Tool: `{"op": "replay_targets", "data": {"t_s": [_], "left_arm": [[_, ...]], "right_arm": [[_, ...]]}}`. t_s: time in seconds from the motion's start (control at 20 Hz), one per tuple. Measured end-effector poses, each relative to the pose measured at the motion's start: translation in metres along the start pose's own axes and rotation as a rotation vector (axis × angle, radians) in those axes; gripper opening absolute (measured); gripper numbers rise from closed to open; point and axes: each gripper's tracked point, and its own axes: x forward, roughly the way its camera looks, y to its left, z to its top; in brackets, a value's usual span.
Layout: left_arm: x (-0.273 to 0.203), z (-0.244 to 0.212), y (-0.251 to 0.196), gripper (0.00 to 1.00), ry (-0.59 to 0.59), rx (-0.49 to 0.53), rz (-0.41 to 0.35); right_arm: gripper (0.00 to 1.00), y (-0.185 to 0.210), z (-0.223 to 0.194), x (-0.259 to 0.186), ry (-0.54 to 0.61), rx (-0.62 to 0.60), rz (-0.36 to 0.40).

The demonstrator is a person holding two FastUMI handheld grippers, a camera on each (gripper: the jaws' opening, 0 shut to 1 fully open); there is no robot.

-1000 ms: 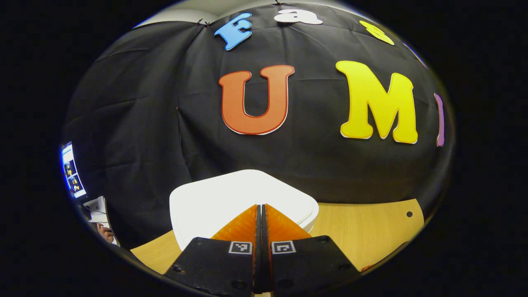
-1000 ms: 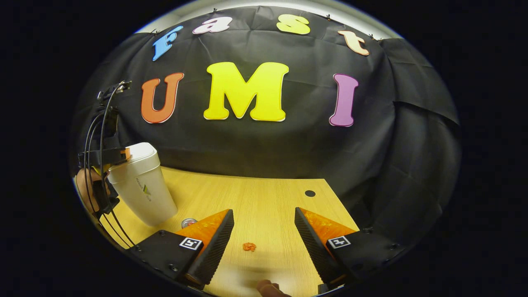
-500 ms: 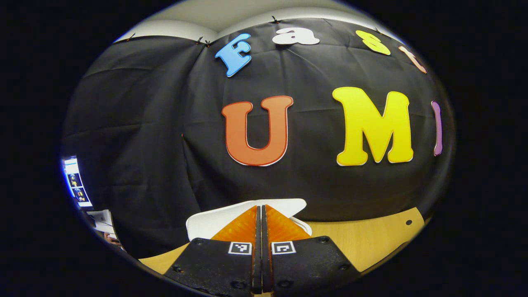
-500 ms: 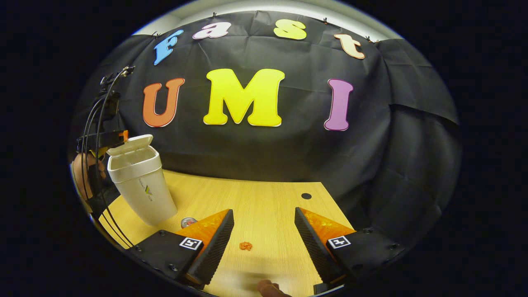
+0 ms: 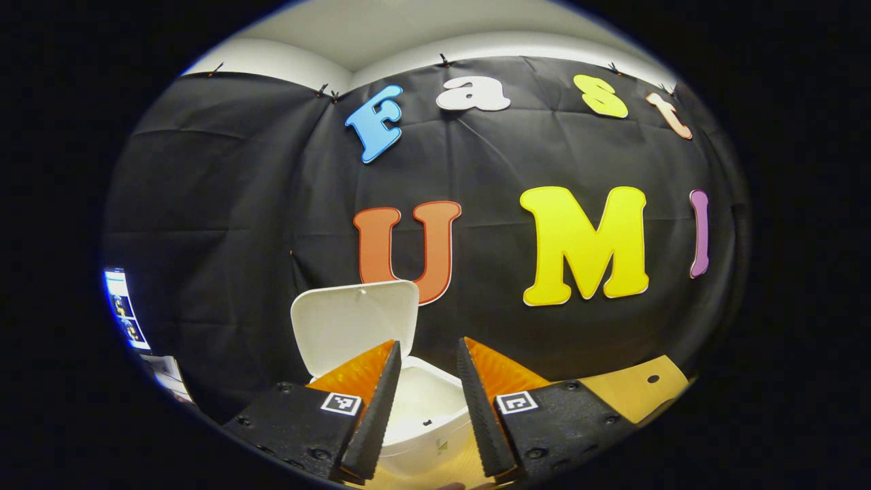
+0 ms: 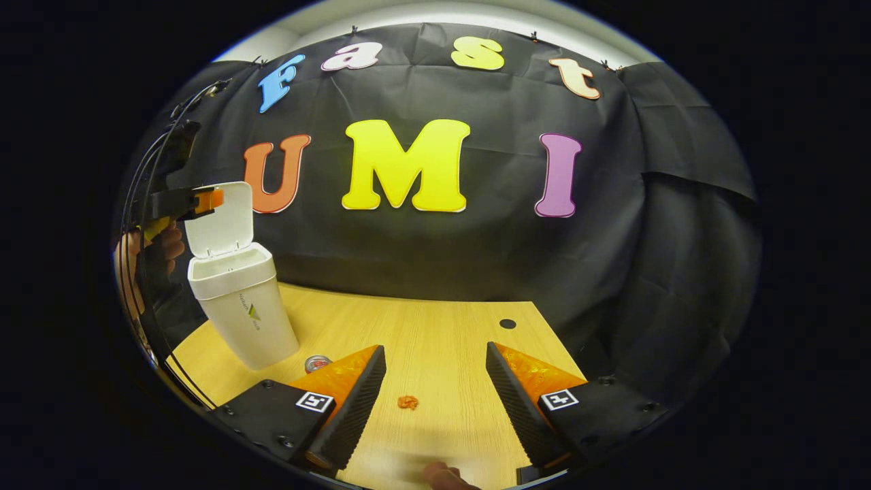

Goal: Press the lid of the desktop garbage bin to open it, pick up the crumpled paper on the desktop and throw it into the bin, then pick up the pop can on the desktop and drop it into the bin, and finally close the garbage bin lid.

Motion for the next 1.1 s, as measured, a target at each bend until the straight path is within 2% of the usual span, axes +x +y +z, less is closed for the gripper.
{"op": "replay_targets", "data": {"t_s": [0.1,0.15,0.45,0.55,0.6,0.65,0.7,0.9,1.1], "left_arm": [[-0.008,-0.008,0.000,0.74,0.022,-0.009,-0.005],[-0.011,-0.013,0.001,0.82,0.034,-0.008,-0.004],[-0.038,-0.055,0.007,0.92,0.119,-0.010,0.007],[-0.050,-0.069,0.001,0.95,0.141,-0.005,-0.013],[-0.056,-0.075,-0.003,1.00,0.148,-0.014,-0.031],[-0.062,-0.080,-0.006,0.95,0.163,-0.018,-0.041],[-0.068,-0.088,-0.009,0.95,0.176,-0.014,-0.050],[-0.090,-0.114,-0.020,0.96,0.230,0.023,-0.077],[-0.110,-0.156,-0.028,0.97,0.345,0.038,-0.091]], "right_arm": [[0.94,0.001,-0.001,-0.002,-0.003,0.005,0.005],[0.94,0.000,-0.003,-0.002,-0.004,0.002,0.002],[0.94,0.000,-0.026,0.007,0.036,0.001,0.011],[0.94,-0.001,-0.031,0.013,0.044,0.003,0.014],[0.94,0.000,-0.035,0.017,0.051,0.001,0.017],[0.94,0.001,-0.040,0.021,0.059,-0.003,0.021],[0.94,0.003,-0.044,0.025,0.066,-0.007,0.024],[0.94,0.012,-0.067,0.048,0.109,-0.013,0.038],[0.93,0.023,-0.092,0.078,0.160,-0.015,0.049]]}}
